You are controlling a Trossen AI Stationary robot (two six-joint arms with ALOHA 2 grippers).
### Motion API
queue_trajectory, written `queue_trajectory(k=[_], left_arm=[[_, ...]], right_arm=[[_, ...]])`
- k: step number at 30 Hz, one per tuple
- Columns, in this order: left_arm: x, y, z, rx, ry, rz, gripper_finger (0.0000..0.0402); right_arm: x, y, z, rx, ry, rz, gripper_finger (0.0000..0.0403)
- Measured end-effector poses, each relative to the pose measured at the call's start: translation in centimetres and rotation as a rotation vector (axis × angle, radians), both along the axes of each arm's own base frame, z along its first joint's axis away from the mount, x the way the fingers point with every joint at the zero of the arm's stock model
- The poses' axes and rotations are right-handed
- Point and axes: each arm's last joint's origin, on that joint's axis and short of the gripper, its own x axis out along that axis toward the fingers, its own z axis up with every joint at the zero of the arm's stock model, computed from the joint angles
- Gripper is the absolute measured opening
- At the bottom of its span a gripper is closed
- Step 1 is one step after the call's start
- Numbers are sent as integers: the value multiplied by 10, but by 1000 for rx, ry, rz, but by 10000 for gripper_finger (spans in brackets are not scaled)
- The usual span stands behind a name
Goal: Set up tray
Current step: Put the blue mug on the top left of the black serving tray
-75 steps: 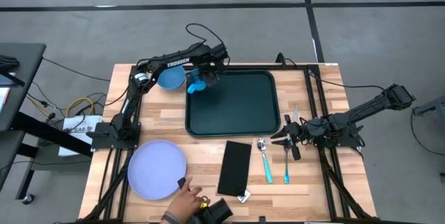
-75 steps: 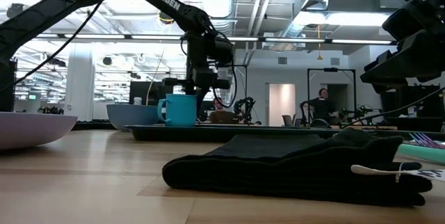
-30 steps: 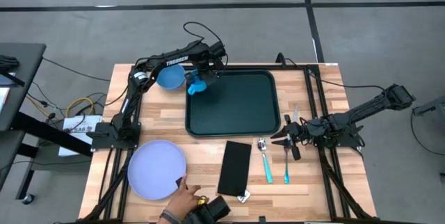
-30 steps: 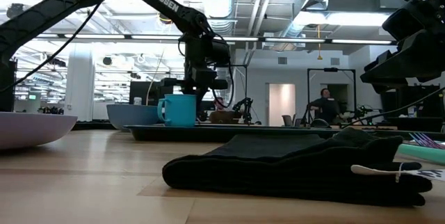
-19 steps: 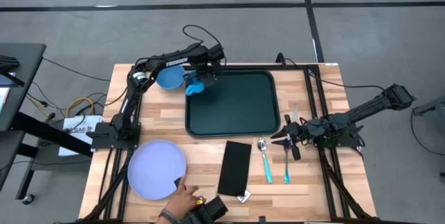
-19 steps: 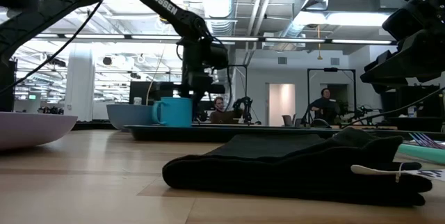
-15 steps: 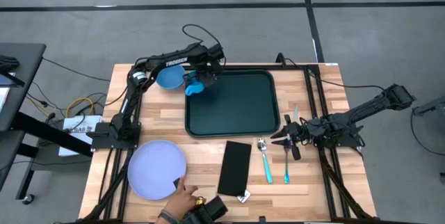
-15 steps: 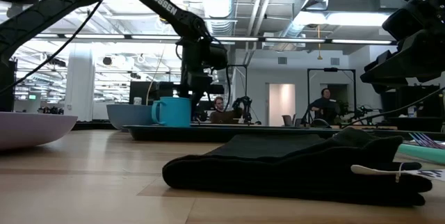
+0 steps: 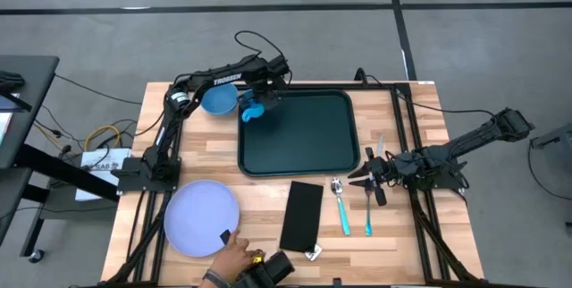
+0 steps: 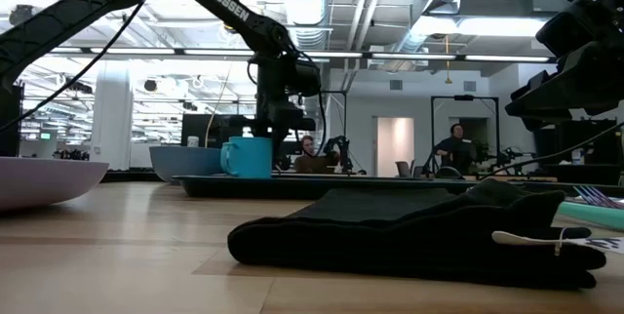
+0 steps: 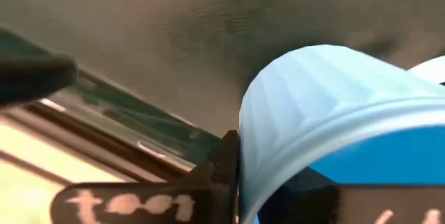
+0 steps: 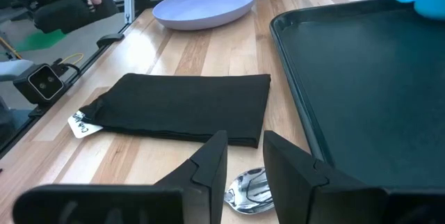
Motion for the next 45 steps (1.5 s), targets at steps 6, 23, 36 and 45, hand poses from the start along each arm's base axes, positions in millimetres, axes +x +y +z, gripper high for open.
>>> queue_trajectory(k=[6,23,36,45], left_arm=[[2,2,-1,14,-32,75,37],[1,1,6,13,-5,101,57],[-1,1,13,46,38,108,57],[-3,0,16,38,53,110,57]], right_arm=[[0,0,0,0,0,0,87],[0,0,0,0,-1,0,87],[0,0,0,0,0,0,87],[0,0,0,0,0,0,87]])
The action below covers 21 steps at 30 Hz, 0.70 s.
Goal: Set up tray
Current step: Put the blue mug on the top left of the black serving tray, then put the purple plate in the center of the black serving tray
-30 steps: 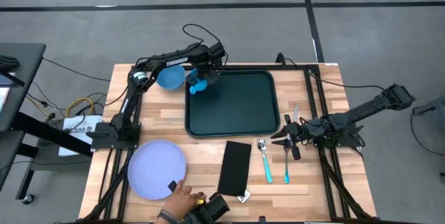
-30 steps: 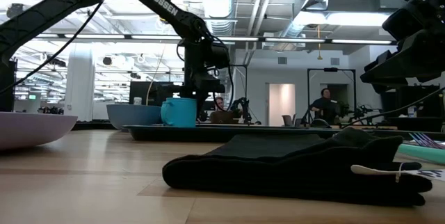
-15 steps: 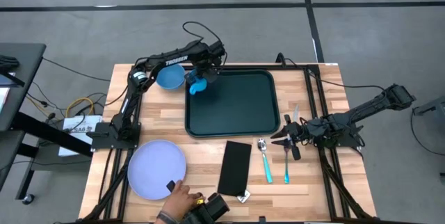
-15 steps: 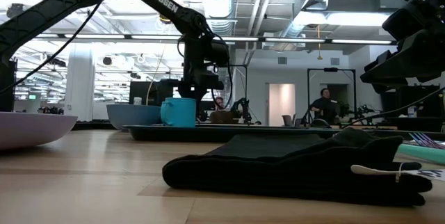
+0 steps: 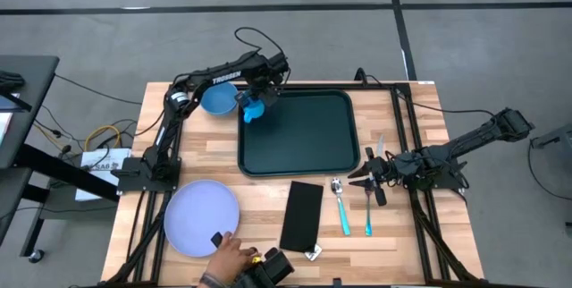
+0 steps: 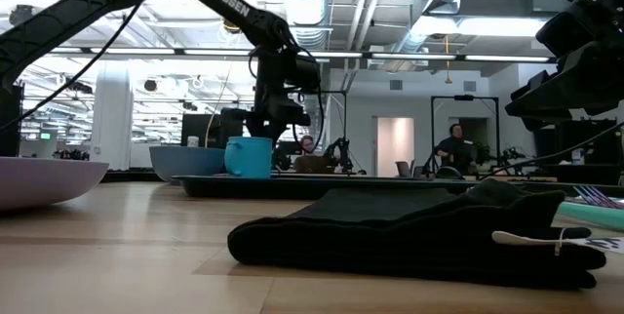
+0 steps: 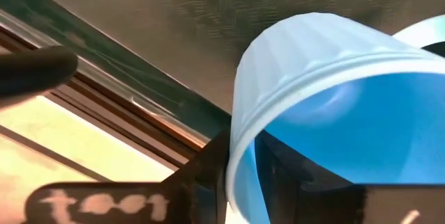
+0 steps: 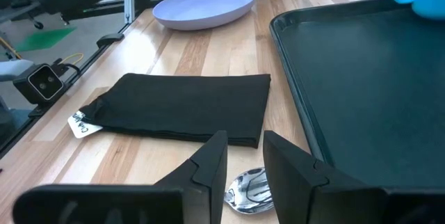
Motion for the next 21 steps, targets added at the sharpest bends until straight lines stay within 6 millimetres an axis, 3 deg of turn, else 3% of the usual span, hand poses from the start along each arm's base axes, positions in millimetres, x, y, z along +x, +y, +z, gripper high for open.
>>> queue_trajectory(k=[13,21], left_arm=[[6,4,38,51,-80,28,57],[1,1,63,79,-38,82,57]], right_arm=[[0,0,0,0,0,0,87],[0,0,0,0,0,0,87]])
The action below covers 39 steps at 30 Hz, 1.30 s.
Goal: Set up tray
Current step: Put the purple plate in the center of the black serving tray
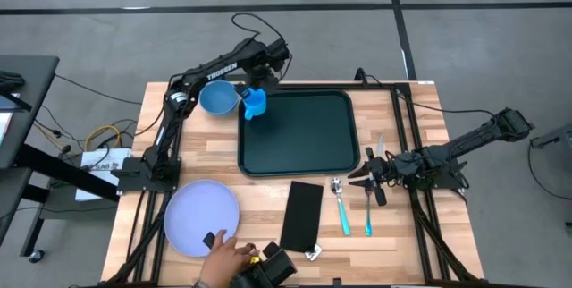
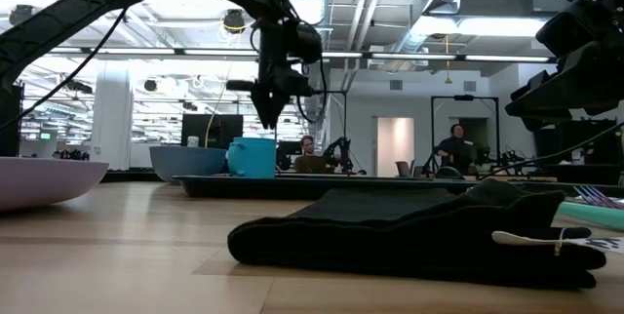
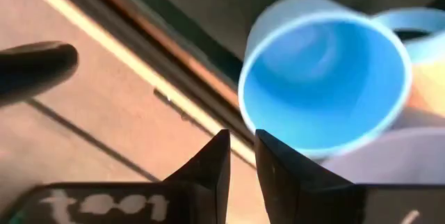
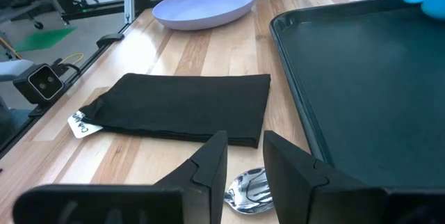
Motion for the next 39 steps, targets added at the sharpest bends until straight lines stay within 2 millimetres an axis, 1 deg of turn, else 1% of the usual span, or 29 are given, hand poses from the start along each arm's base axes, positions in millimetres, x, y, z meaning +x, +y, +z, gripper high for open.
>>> queue_trajectory(k=[3,5,7,9,12,15,17,19,21,22,24,27,29,32,35,37,39], left_arm=[[-1,-3,20,11,-37,61,57],[-1,-8,38,9,-104,107,57],[0,-19,57,12,-189,177,57],[1,-34,74,13,-267,267,57],[3,-60,91,-4,-374,475,57],[3,-85,100,-53,-448,758,57],[3,-102,103,-97,-463,917,57],[8,-118,104,-189,-474,1011,57],[15,-136,105,-326,-478,1077,57],[17,-147,106,-391,-459,1083,57],[23,-175,110,-473,-433,1022,57],[30,-222,111,-512,-401,943,57],[28,-255,118,-531,-395,887,57],[13,-305,134,-501,-442,803,57],[-6,-353,146,-412,-537,721,57],[-24,-380,153,-385,-589,696,57],[-42,-404,154,-367,-621,704,57]], right_arm=[[0,0,0,0,0,0,87],[0,0,0,0,0,0,87],[0,0,0,0,0,0,87],[0,0,0,0,0,0,87],[0,0,0,0,0,0,87],[0,0,0,0,0,1,87],[0,0,0,0,0,0,87],[0,0,0,0,0,0,87],[0,0,0,0,0,0,87],[0,0,0,0,0,0,87],[0,0,0,0,0,0,87],[0,0,0,0,0,0,87],[0,0,0,0,0,0,87],[0,0,0,0,0,0,87],[0,0,0,0,0,0,87],[0,0,0,0,-1,0,87],[0,0,0,0,0,0,87]])
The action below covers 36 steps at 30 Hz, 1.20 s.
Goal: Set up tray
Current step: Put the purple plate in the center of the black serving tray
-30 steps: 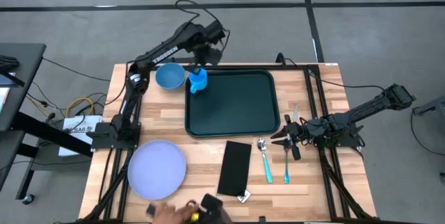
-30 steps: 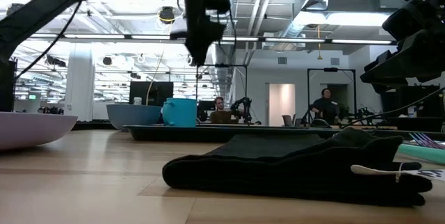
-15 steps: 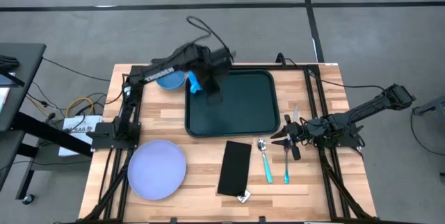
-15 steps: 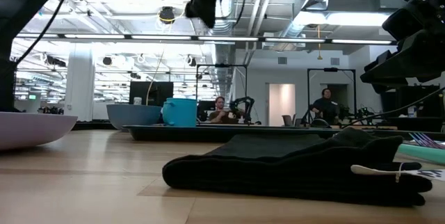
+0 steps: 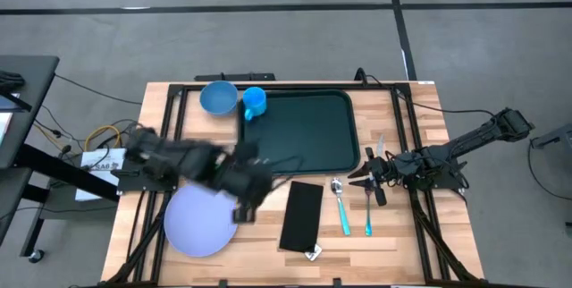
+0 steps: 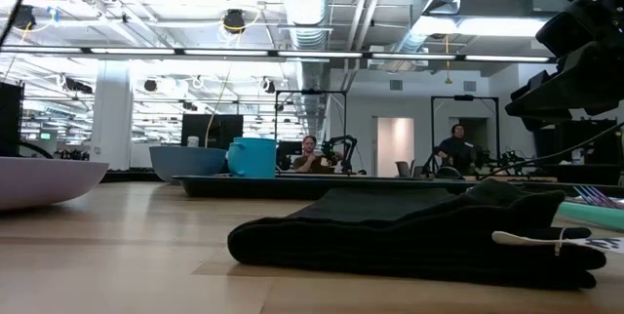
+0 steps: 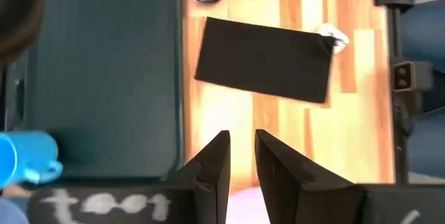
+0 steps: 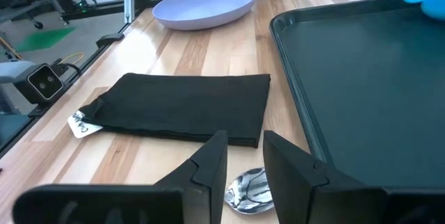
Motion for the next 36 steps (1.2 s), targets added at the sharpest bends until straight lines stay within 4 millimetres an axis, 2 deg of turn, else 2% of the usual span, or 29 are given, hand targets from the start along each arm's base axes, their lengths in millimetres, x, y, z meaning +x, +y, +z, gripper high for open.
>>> queue_trajectory(k=[4,8,12,15,20,24,27,31,36], left_arm=[[-25,-40,-25,84,-6,111,57],[-45,-62,-64,112,66,217,57],[-57,-71,-104,100,213,317,57],[-64,-70,-129,120,318,360,57],[-64,-73,-162,87,384,312,57],[-52,-86,-177,-86,331,190,57],[-45,-94,-179,-170,274,150,57],[-45,-97,-180,-175,268,144,57],[-56,-104,-180,-153,263,202,57]], right_arm=[[0,0,0,0,0,0,87],[0,0,0,0,0,0,87],[0,0,0,0,-1,0,87],[0,0,0,0,0,0,87],[0,0,0,0,0,1,87],[0,0,0,0,0,0,87],[0,0,0,0,-1,0,87],[0,0,0,0,-1,0,87],[0,0,0,0,0,1,87]])
